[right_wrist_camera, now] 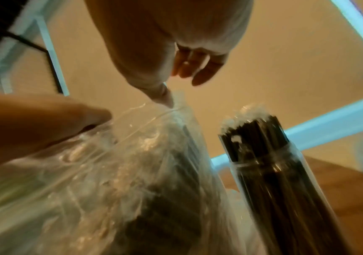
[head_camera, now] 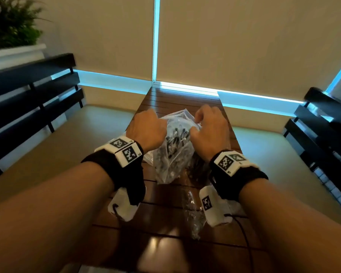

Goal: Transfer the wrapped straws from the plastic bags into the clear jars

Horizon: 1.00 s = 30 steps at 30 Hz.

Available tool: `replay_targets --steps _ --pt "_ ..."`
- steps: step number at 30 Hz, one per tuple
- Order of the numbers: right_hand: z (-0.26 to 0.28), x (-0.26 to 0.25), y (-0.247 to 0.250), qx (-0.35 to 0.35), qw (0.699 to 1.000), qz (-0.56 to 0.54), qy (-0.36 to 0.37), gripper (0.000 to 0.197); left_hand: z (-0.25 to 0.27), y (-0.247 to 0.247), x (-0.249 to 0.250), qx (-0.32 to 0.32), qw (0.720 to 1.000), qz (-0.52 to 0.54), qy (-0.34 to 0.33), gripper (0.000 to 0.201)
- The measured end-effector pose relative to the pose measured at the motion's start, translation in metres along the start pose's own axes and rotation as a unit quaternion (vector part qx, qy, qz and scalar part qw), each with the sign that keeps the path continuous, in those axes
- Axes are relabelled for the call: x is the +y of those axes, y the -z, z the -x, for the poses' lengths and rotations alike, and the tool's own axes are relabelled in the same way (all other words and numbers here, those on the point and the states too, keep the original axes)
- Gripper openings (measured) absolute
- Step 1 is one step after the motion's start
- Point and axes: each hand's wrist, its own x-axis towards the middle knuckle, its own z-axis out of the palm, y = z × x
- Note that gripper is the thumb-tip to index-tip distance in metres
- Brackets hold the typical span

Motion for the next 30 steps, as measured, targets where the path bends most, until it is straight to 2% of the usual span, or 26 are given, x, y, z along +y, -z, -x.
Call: replay_targets --steps 2,4,7,12,14,17,18,20,22,23,24,25,27,29,30 --pt "0.003 -0.014 0.001 -0.06 0.988 0.023 0.14 0.013 0.001 -0.001 0.005 -0.013 0.999 0.032 -0.001 0.027" --pt "0.002 -0.021 -0.001 -0.127 0.966 0.064 0.214 0.002 0.001 -0.001 0.004 -0.02 0.998 0.055 -0.009 0.027" --pt "-0.006 -0.017 -0.006 -0.202 0.944 0.139 0.222 0.024 0.006 0.002 -0.004 -0.025 0.999 0.035 -0.028 0.027" --pt "-0.01 -0.017 -0.015 -0.256 0.902 0.24 0.251 0.024 0.012 0.007 -0.006 -0.054 0.995 0.043 -0.072 0.026" --pt "-0.01 -0.02 -0.019 -0.295 0.88 0.29 0.233 0.026 0.011 0.008 -0.003 -0.071 0.994 0.042 -0.07 0.026" --pt "-0.012 -0.024 -0.024 -0.354 0.872 0.289 0.178 0.019 0.009 0.006 -0.001 -0.144 0.983 0.108 -0.023 0.025" --pt "-0.014 -0.023 -0.027 -0.377 0.874 0.275 0.134 0.015 0.009 0.005 -0.002 -0.17 0.973 0.154 0.0 0.03" --pt "-0.018 -0.011 -0.039 -0.391 0.887 0.243 0.04 0.01 0.012 0.002 -0.005 -0.196 0.959 0.198 0.048 0.056" --pt "-0.02 -0.001 -0.049 -0.417 0.88 0.226 -0.019 0.029 0.019 -0.004 -0.011 -0.223 0.96 0.155 0.069 0.058" --pt "-0.019 0.003 -0.05 -0.434 0.875 0.207 -0.044 0.033 0.025 -0.007 -0.012 -0.256 0.954 0.117 0.106 0.054" --pt "-0.017 0.002 -0.049 -0.456 0.865 0.202 -0.061 0.027 0.031 -0.015 -0.017 -0.283 0.944 0.09 0.147 0.055" --pt "-0.014 0.001 -0.046 -0.483 0.854 0.172 -0.09 0.017 0.036 -0.02 -0.019 -0.315 0.924 0.091 0.196 0.058" --pt "-0.012 0.007 -0.043 -0.483 0.854 0.142 -0.13 0.021 0.043 -0.033 -0.026 -0.398 0.865 0.147 0.268 0.065" --pt "-0.009 0.013 -0.047 -0.496 0.845 0.166 -0.112 0.019 0.042 -0.047 -0.033 -0.448 0.807 0.213 0.321 0.069" --pt "-0.01 0.017 -0.052 -0.503 0.838 0.184 -0.102 0.022 0.04 -0.053 -0.036 -0.445 0.795 0.235 0.339 0.07"
